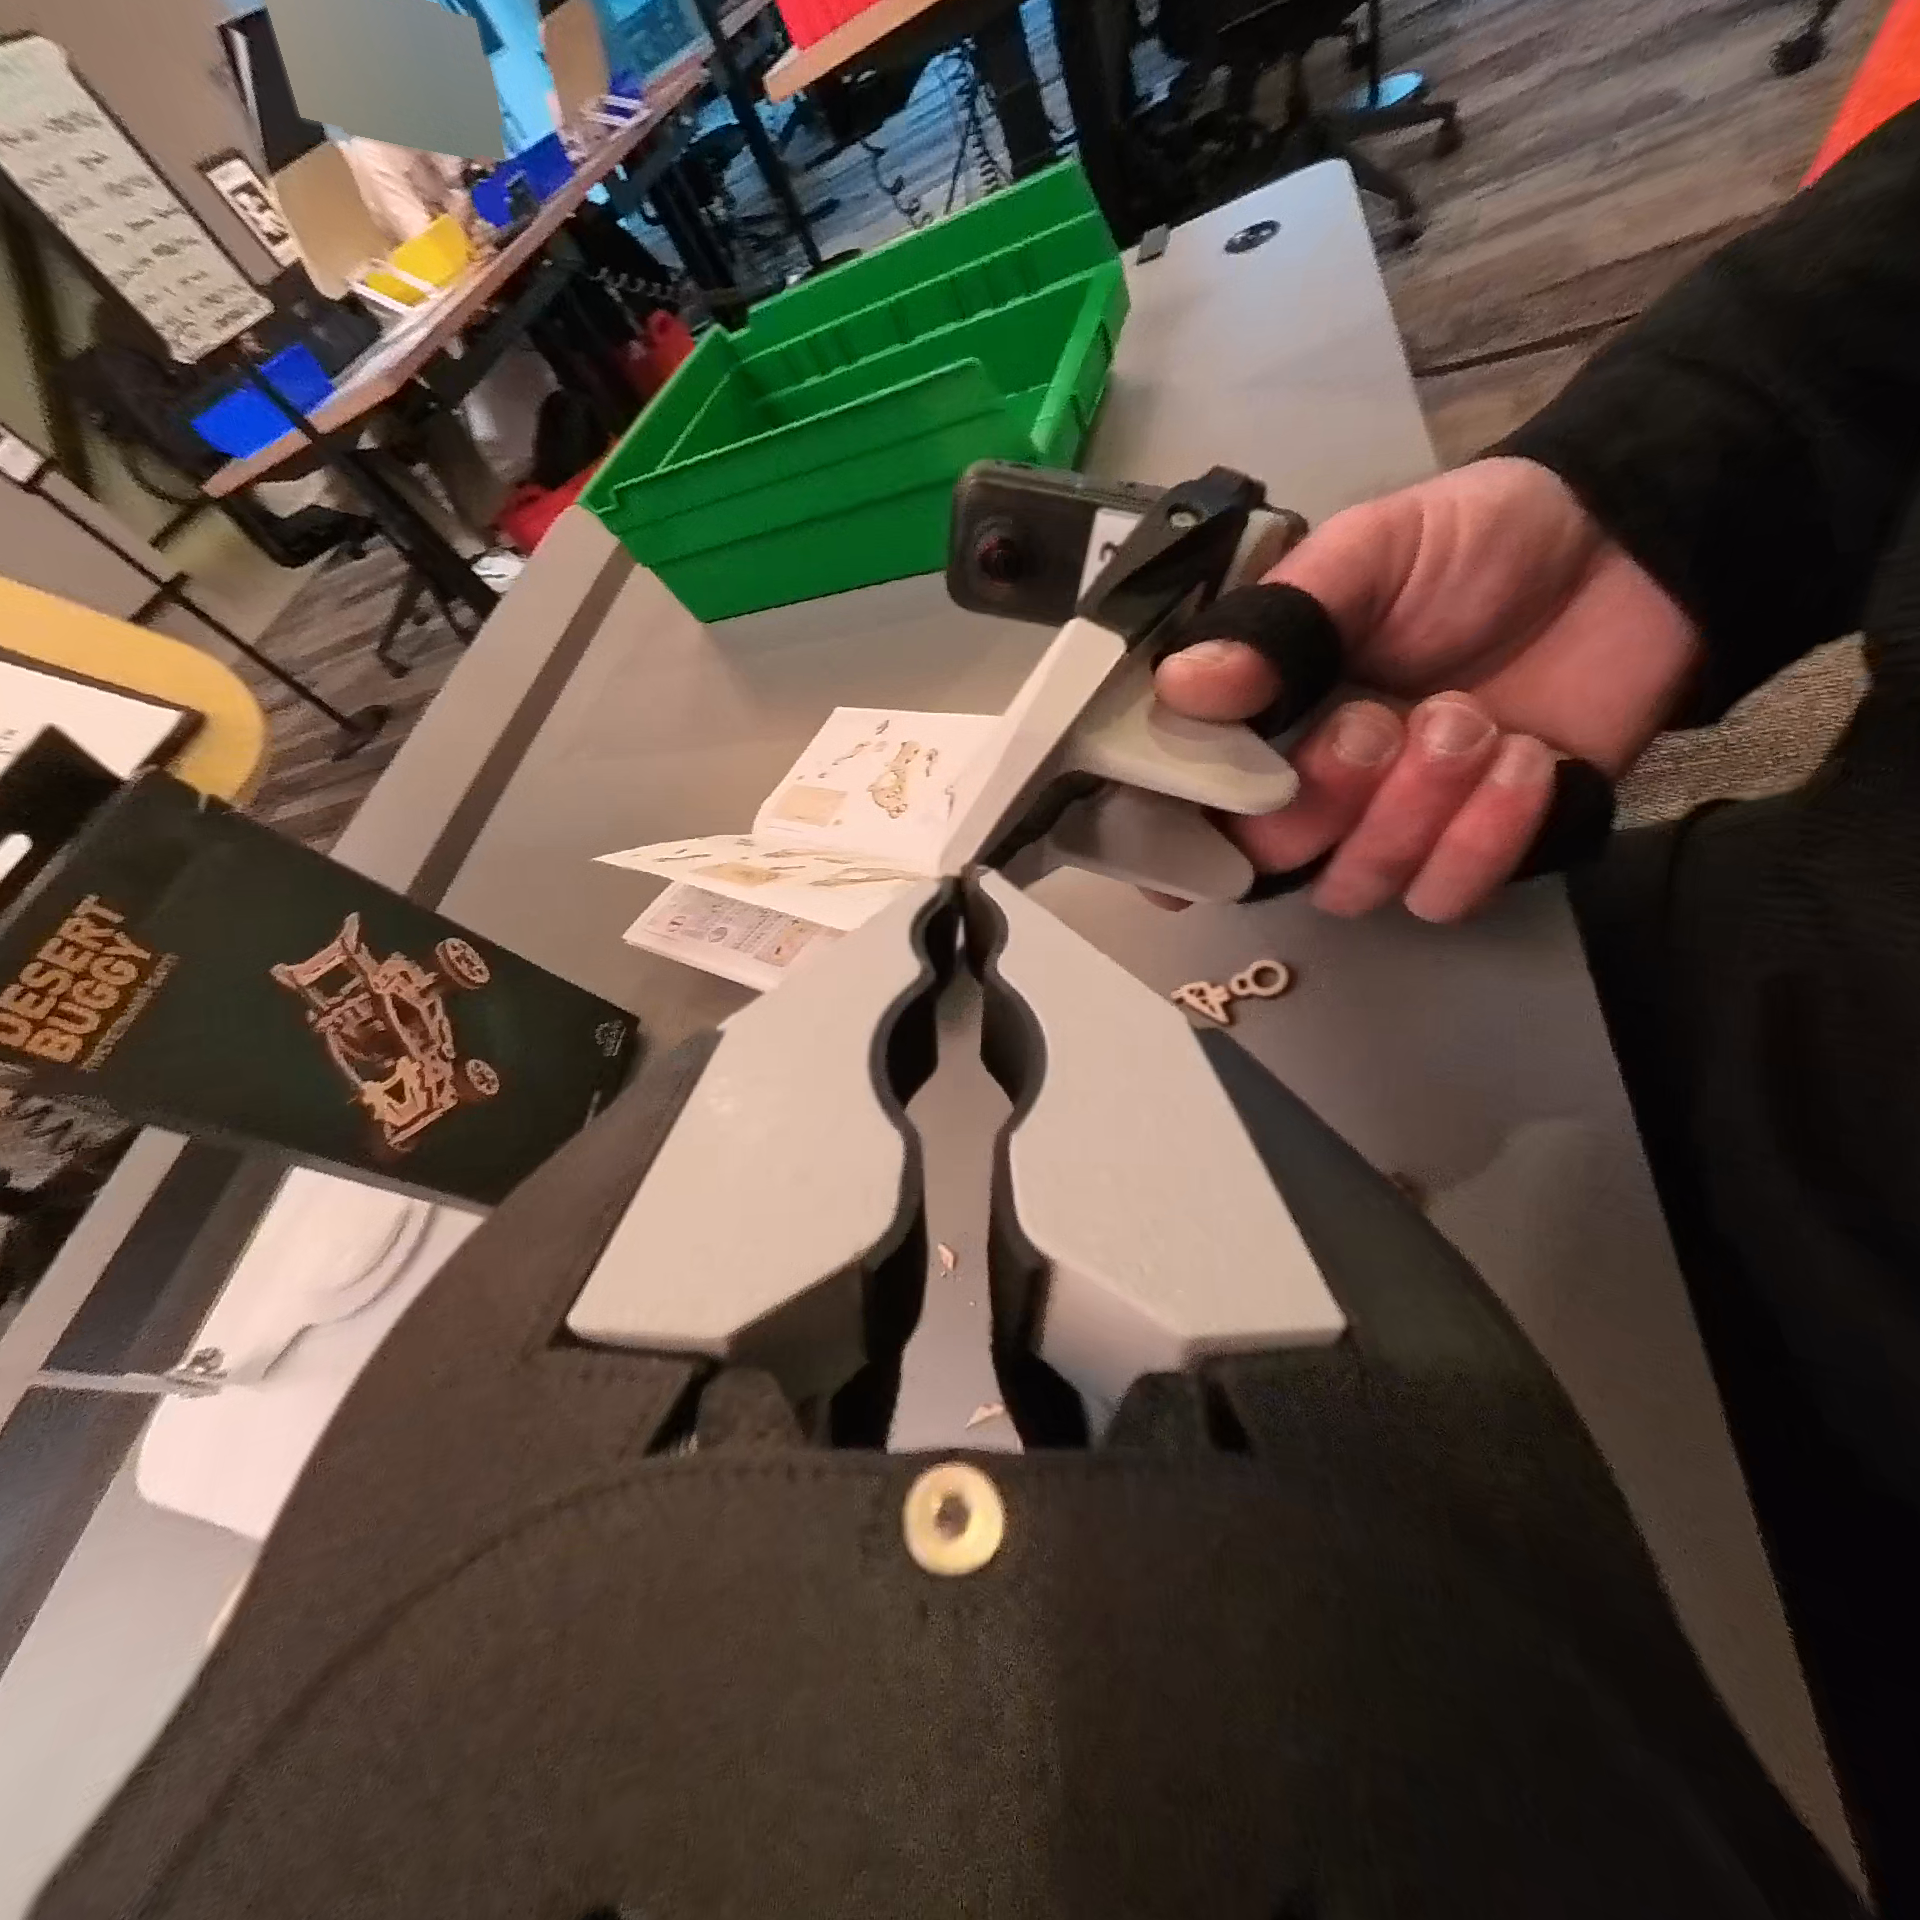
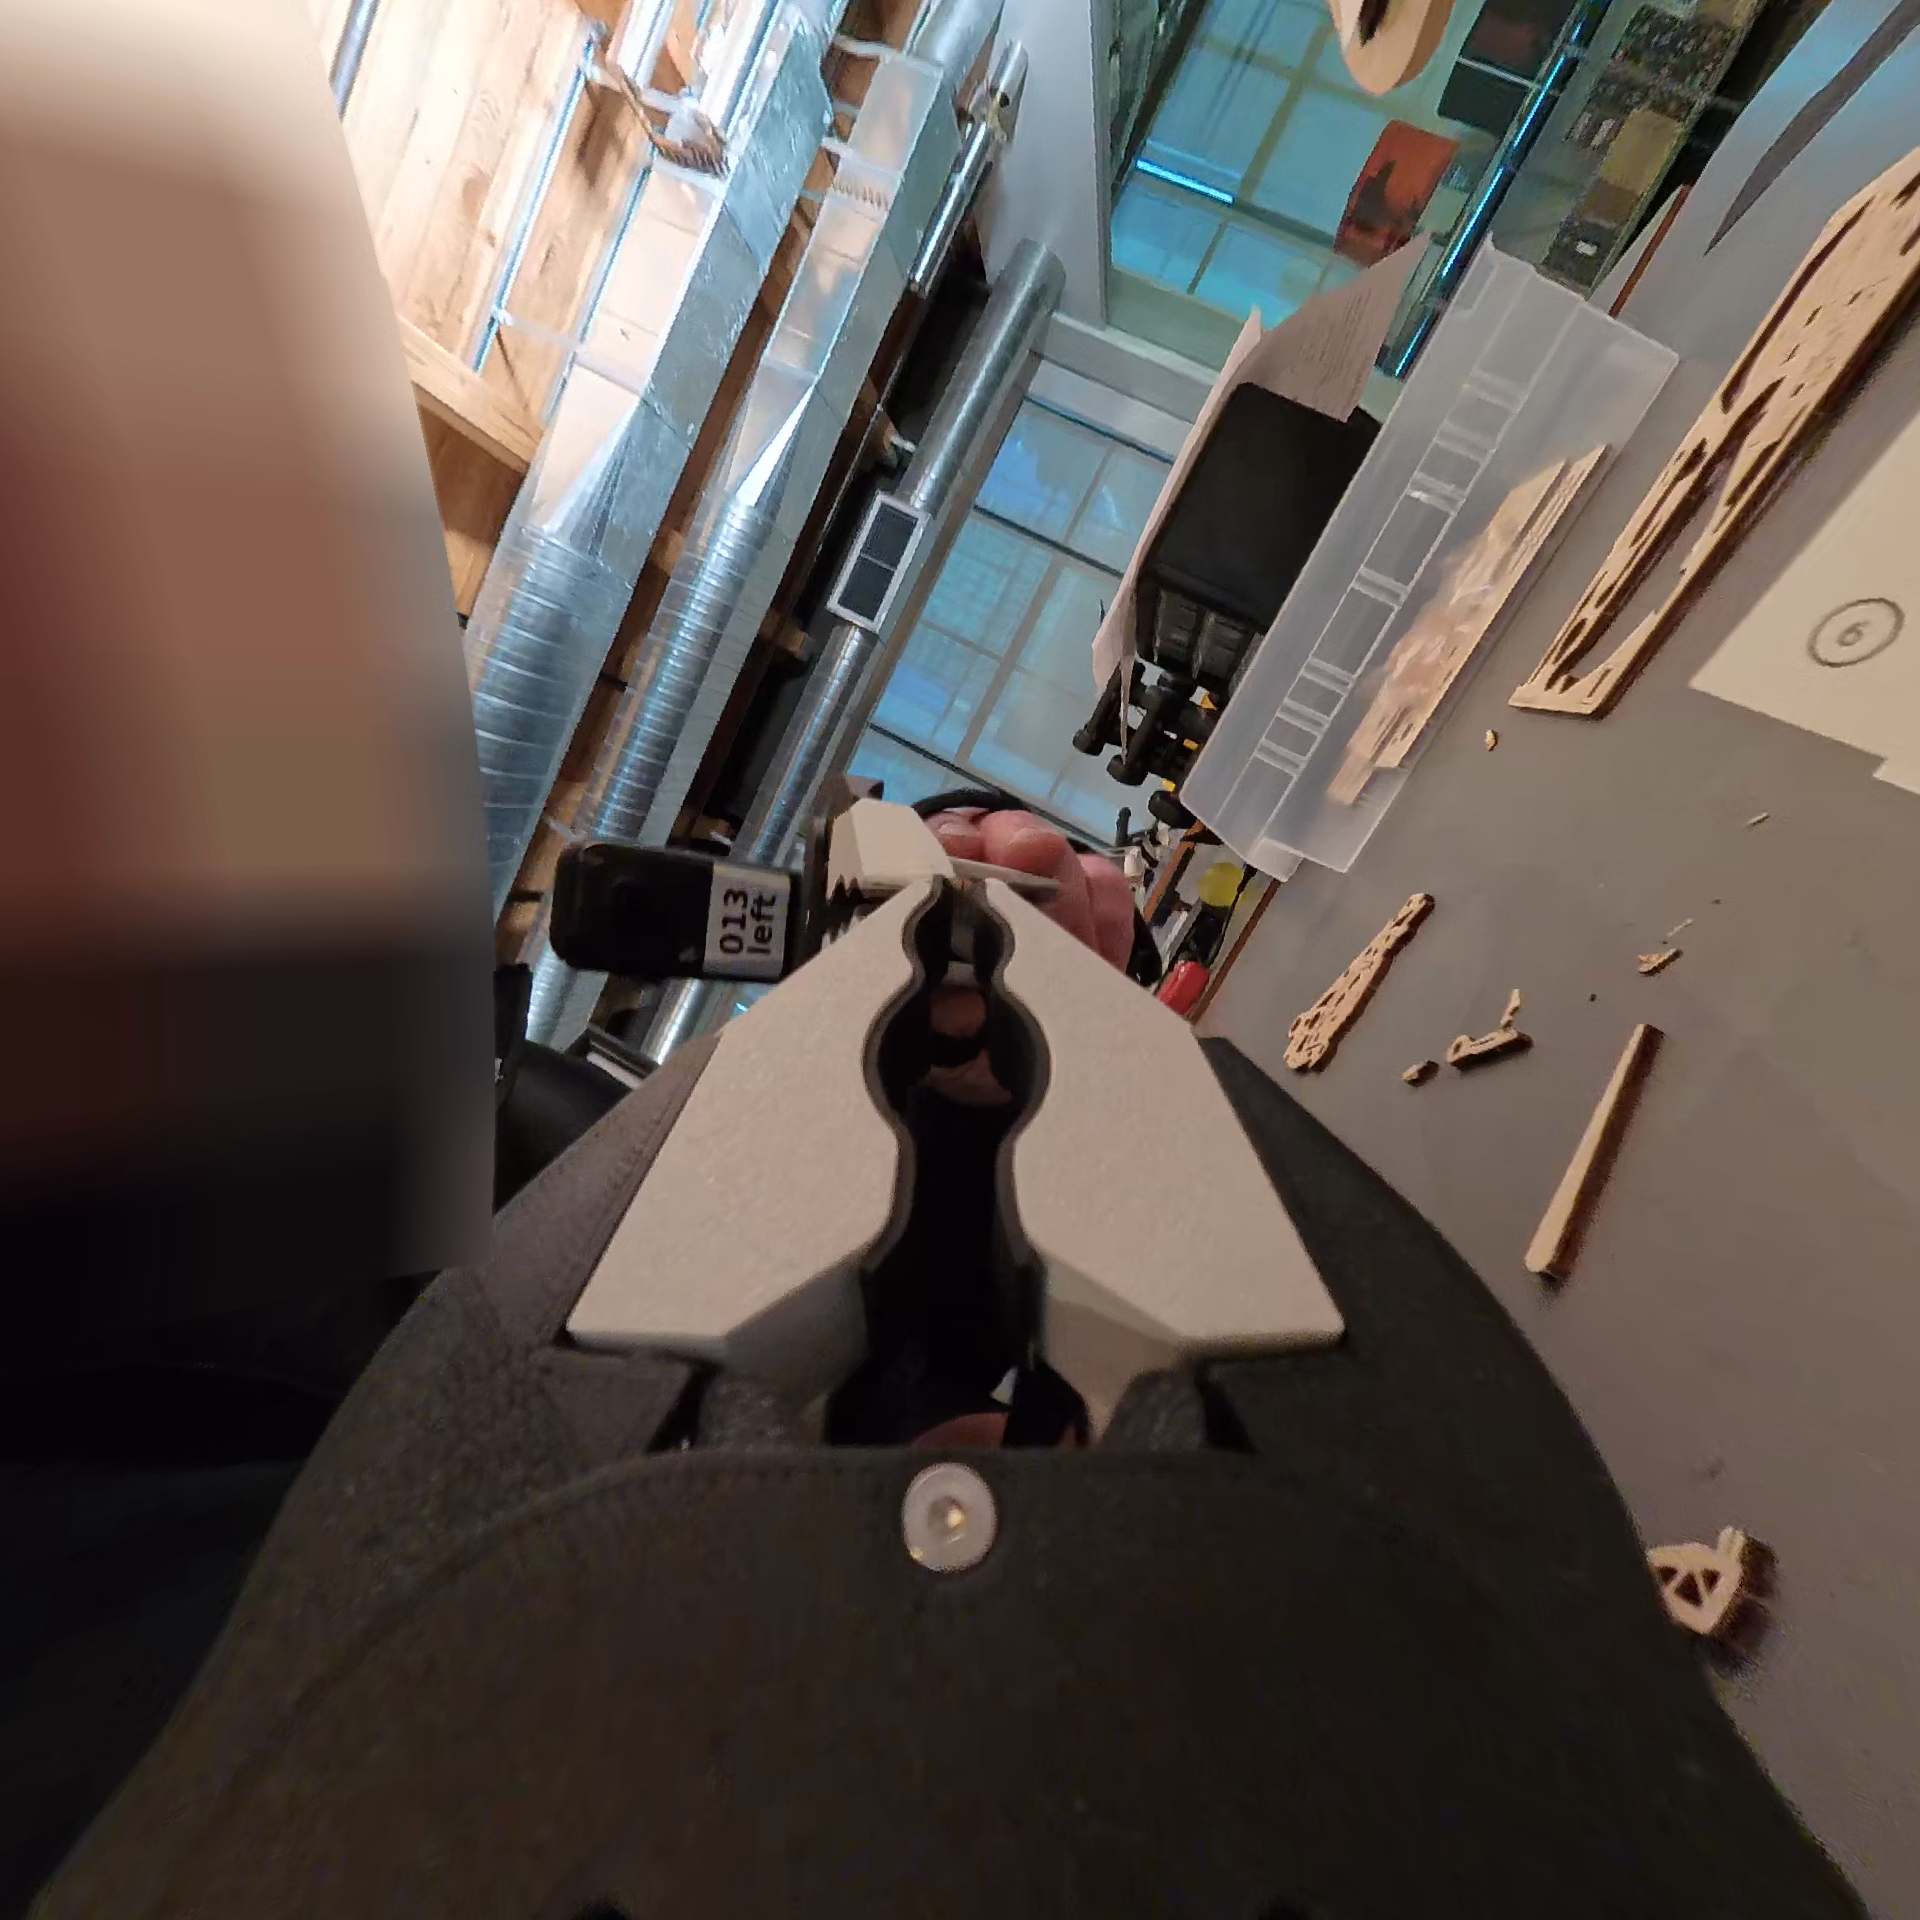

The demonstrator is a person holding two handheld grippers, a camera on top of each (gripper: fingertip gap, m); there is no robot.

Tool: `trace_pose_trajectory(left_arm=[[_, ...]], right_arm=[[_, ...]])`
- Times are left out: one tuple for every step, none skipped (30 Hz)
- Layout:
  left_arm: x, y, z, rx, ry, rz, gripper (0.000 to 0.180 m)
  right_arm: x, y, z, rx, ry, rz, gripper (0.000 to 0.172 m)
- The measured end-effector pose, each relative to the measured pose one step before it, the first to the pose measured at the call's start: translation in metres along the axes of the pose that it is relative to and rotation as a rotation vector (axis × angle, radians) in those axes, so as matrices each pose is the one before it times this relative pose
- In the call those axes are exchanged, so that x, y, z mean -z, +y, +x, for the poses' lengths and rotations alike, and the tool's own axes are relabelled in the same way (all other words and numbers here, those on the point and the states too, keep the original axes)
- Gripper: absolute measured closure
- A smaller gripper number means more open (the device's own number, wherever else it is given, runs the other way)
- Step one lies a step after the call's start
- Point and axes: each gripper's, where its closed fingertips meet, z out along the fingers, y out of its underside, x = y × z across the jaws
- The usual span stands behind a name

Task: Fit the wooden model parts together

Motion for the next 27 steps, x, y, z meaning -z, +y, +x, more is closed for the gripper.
trace_pose_trajectory(left_arm=[[0.00090,0.00039,0.00085,-0.0024,0.0162,0.0007,0.180],[0.00095,0.00048,0.00113,0.0028,0.0198,-0.0008,0.180],[0.00051,0.00057,0.00095,0.0055,0.0163,-0.0018,0.180],[0.00018,0.00063,0.00067,-0.0009,0.0066,-0.0022,0.180],[0.00005,0.00147,0.00082,0.0007,0.0036,-0.0079,0.180],[0.00093,0.00175,0.00153,0.0029,0.0071,-0.0072,0.180],[0.00248,0.00233,0.00023,0.0101,0.0042,-0.0080,0.180],[0.00349,0.00268,-0.00180,0.0216,-0.0024,-0.0049,0.179],[0.00392,0.00242,-0.00136,0.0301,0.0016,0.0000,0.174],[0.00353,0.00239,-0.00298,0.0278,-0.0150,-0.0008,0.169],[0.00227,0.00340,-0.00395,0.0173,-0.0314,-0.0120,0.164],[0.00115,0.00338,-0.00182,0.0000,-0.0307,-0.0162,0.163],[0.00032,0.00194,0.00207,-0.0165,-0.0177,-0.0117,0.162],[-0.00036,0.00112,0.00198,-0.0219,-0.0241,-0.0129,0.161],[-0.00026,0.00012,-0.00180,-0.0282,-0.0528,-0.0094,0.162],[-0.00079,-0.00052,0.00115,-0.0262,-0.0300,-0.0045,0.163],[-0.00120,-0.00046,0.00330,-0.0217,-0.0140,-0.0060,0.164],[-0.00128,0.00068,0.00046,-0.0217,-0.0304,-0.0122,0.165],[-0.00049,-0.00004,0.00009,-0.0153,-0.0274,-0.0059,0.166],[0.00000,-0.00130,0.00051,-0.0021,-0.0143,0.0059,0.167],[0.00040,-0.00051,-0.00177,0.0094,-0.0206,0.0026,0.168],[0.00015,-0.00050,-0.00207,0.0145,-0.0195,0.0039,0.169],[0.00005,-0.00017,-0.00131,0.0063,-0.0189,0.0012,0.170],[-0.00017,-0.00033,0.00001,-0.0022,-0.0123,-0.0005,0.172],[-0.00028,-0.00016,-0.00058,-0.0025,-0.0151,-0.0027,0.172],[-0.00026,-0.00009,-0.00032,0.0030,-0.0095,-0.0025,0.172],[-0.00046,0.00015,-0.00025,0.0074,-0.0027,-0.0018,0.172]], right_arm=[[-0.00032,0.00134,-0.00010,0.0030,0.0050,-0.0145,0.172],[-0.00029,0.00146,0.00014,-0.0010,0.0040,-0.0150,0.171],[-0.00024,0.00131,0.00020,-0.0009,0.0035,-0.0118,0.171],[-0.00001,0.00089,0.00043,-0.0007,0.0034,-0.0083,0.171],[0.00010,0.00084,0.00103,0.0048,0.0083,-0.0072,0.171],[-0.00011,0.00114,0.00147,0.0088,0.0137,-0.0086,0.171],[-0.00013,-0.00005,0.00136,0.0108,0.0151,-0.0017,0.171],[-0.00004,-0.00137,0.00077,0.0078,0.0113,0.0069,0.171],[-0.00082,-0.00040,0.00033,0.0063,0.0089,-0.0002,0.172],[-0.00203,0.00236,0.00017,0.0188,0.0121,-0.0179,0.172],[-0.00284,0.00276,-0.00020,0.0198,0.0123,-0.0180,0.171],[-0.00292,0.00113,-0.00107,0.0007,-0.0001,-0.0036,0.171],[-0.00253,0.00021,-0.00055,-0.0144,-0.0049,0.0070,0.171],[-0.00199,0.00020,0.00130,-0.0184,-0.0007,0.0104,0.171],[-0.00160,0.00051,0.00183,-0.0188,0.0003,0.0107,0.171],[-0.00140,0.00136,0.00104,-0.0178,-0.0044,0.0068,0.172],[-0.00125,0.00130,0.00098,-0.0134,-0.0012,0.0073,0.171],[-0.00110,0.00138,0.00056,-0.0111,-0.0005,0.0054,0.172],[-0.00106,0.00137,-0.00019,-0.0093,-0.0040,0.0033,0.172],[-0.00067,0.00080,-0.00014,-0.0053,-0.0006,0.0053,0.171],[-0.00024,-0.00012,-0.00013,-0.0040,-0.0002,0.0086,0.171],[-0.00004,-0.00111,-0.00015,-0.0050,-0.0004,0.0131,0.171],[0.00009,-0.00138,-0.00021,-0.0056,0.0002,0.0121,0.171],[-0.00003,-0.00080,-0.00005,-0.0024,0.0011,0.0077,0.171],[-0.00017,-0.00049,0.00000,-0.0005,0.0012,0.0050,0.171],[-0.00003,-0.00054,0.00013,-0.0012,0.0015,0.0057,0.171],[-0.00002,-0.00034,0.00020,-0.0032,0.0007,0.0049,0.171]])
